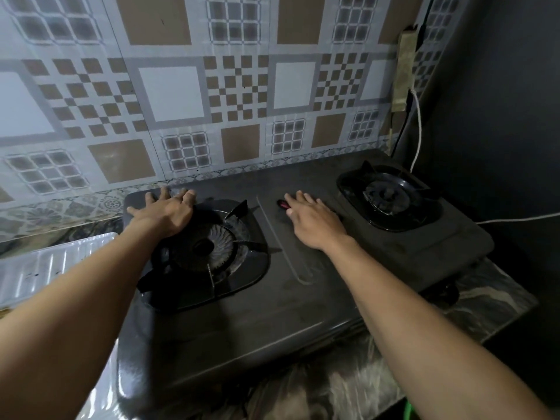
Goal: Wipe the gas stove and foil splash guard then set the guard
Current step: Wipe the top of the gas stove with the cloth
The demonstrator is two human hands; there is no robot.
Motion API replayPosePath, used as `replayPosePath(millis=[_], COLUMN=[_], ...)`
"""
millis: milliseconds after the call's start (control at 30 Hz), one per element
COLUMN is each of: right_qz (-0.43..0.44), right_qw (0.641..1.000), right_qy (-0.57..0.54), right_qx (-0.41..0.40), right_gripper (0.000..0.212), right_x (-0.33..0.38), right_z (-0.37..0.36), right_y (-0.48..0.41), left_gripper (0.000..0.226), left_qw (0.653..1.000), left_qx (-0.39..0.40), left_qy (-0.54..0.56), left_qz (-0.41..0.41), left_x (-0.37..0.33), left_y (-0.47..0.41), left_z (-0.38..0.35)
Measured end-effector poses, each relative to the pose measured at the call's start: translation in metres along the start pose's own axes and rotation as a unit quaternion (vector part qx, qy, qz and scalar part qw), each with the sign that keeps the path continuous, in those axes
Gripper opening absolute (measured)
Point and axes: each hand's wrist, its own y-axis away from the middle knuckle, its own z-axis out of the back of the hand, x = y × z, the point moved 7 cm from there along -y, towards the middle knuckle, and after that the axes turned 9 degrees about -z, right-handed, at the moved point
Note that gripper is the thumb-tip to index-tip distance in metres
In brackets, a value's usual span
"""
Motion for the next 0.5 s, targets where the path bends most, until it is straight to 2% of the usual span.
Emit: replayPosePath(millis=[133,300,400,500], right_qz=[0.054,0.063,0.048,-0.003], right_qw=[0.998,0.997,0.997,0.997], right_qy=[0.021,0.035,0.042,0.042], right_qx=[0.001,0.029,0.050,0.060], right_gripper=[0.055,0.056,0.057,0.060], right_x=[0.040,0.034,0.021,-0.009], right_z=[-0.013,-0.016,-0.014,-0.005], right_y=[0.018,0.035,0.034,0.023], left_gripper=[0.057,0.057,0.057,0.057], left_qw=[1.000,1.000,1.000,1.000], left_qx=[-0.001,0.003,-0.004,-0.005], left_qy=[0.005,0.013,0.013,0.019], left_qz=[-0.001,-0.005,-0.007,-0.003], left_x=[-0.001,-0.002,-0.001,0.001], left_y=[0.003,-0.003,-0.005,-0.004], left_z=[0.003,-0.001,-0.001,-0.002])
